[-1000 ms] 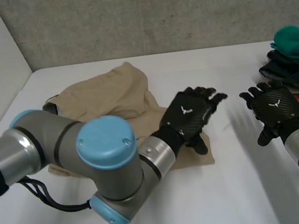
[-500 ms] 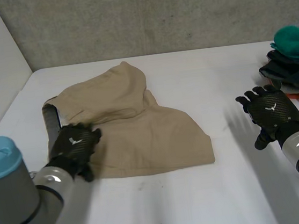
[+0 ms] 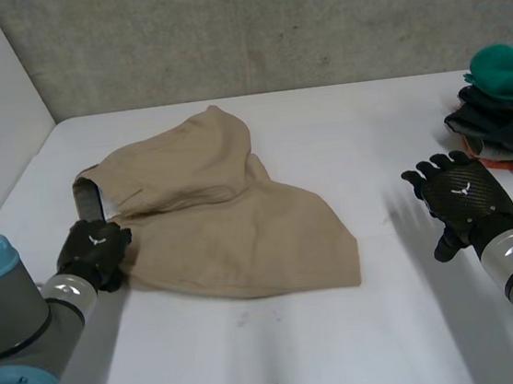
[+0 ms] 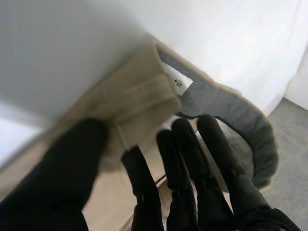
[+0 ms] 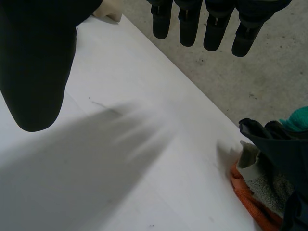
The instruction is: Fold the laundry.
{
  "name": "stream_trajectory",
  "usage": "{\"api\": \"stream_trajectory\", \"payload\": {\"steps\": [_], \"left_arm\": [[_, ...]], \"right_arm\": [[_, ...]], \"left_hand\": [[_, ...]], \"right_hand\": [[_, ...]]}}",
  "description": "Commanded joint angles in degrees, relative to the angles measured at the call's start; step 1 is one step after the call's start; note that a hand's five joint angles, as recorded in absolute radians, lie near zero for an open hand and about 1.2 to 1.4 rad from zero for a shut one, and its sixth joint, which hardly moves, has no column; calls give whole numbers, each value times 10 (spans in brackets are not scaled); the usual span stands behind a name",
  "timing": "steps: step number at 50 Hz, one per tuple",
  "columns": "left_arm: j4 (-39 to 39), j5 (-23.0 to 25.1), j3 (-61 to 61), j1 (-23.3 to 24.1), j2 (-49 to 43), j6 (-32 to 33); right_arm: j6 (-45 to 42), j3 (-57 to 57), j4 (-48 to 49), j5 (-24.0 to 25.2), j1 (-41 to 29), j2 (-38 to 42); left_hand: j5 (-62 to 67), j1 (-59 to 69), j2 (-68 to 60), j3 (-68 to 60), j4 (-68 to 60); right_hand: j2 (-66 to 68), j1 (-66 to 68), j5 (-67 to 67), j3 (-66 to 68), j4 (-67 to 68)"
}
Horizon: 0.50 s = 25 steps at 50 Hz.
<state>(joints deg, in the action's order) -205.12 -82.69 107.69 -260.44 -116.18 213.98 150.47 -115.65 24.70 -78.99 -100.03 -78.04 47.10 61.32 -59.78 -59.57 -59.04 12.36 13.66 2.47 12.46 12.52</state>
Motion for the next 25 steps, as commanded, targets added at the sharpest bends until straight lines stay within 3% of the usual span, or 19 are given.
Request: {"api": "stream_trajectory", "payload": {"steps": [1,6,14,18,25], "left_arm": [[-41,-19,-34,-21,10,21],[-121,-62,-83,-12,46,21],[-216,-56,-191,86,61,14],[-208,-12,-229,149,39,3],[-172,118,-231,238,-11,-75]], "right_arm": [[0,-1,0,0,0,0],[0,-3,0,0,-1,-1],[-1,-4,0,-1,1,-4],[-1,-5,-1,-1,2,-6],[-1,-4,0,-1,6,-9]], "left_hand": [[229,187,-202,-204,-210],[229,187,-202,-204,-210],[229,187,-202,-204,-210],[229,187,-202,-204,-210],[229,187,-202,-204,-210]], "right_hand": [[-24,-37,-25,-25,-25],[-24,-37,-25,-25,-25],[-24,-37,-25,-25,-25],[-24,-37,-25,-25,-25],[-24,-37,-25,-25,-25]]}}
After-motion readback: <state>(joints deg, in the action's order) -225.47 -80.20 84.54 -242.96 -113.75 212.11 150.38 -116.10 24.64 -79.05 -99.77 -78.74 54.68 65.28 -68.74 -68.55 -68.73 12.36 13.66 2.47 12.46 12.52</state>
